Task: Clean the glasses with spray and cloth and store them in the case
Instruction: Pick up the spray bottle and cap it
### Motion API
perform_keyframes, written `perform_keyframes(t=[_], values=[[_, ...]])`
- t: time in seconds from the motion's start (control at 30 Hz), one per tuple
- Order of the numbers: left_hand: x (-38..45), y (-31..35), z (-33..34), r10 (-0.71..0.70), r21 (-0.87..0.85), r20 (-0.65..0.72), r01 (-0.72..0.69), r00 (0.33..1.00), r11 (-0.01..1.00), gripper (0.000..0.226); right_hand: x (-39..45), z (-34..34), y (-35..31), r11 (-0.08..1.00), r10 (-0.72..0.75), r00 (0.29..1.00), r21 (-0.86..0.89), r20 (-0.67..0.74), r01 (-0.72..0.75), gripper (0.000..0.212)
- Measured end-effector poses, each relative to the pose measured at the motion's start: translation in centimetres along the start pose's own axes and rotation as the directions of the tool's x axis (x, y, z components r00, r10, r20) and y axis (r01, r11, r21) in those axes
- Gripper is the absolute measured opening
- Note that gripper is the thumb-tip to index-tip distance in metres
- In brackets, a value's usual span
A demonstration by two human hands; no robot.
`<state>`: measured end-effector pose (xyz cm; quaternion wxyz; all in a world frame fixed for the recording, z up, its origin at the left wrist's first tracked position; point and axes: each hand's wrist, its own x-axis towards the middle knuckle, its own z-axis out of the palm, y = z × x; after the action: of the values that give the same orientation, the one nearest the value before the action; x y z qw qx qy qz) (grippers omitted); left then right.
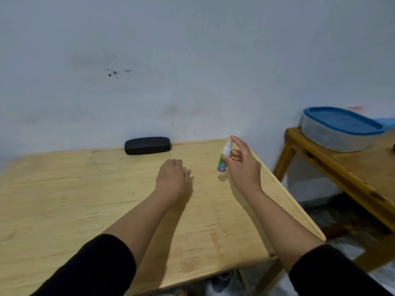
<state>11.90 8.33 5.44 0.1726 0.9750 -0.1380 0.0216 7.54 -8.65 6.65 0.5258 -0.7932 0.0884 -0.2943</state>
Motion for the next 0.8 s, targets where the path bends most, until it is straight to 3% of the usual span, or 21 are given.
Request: perform_keyframes(t=[0.33,0.8], values=[[3.9,-6.1,1.8,-0.084,0.029,0.023,0.083,0.996,0.996,0.049,4.4,8.0,1.0,1.0,-0.005,0.994,-0.023,0.106,0.007,0.049],[5.3,-7.2,4.0,-0.088,0.05,0.042,0.086,0.995,0.995,0.057,10.6,16.0,2.2,0.995,-0.038,0.981,-0.079,0.189,0.054,0.041]])
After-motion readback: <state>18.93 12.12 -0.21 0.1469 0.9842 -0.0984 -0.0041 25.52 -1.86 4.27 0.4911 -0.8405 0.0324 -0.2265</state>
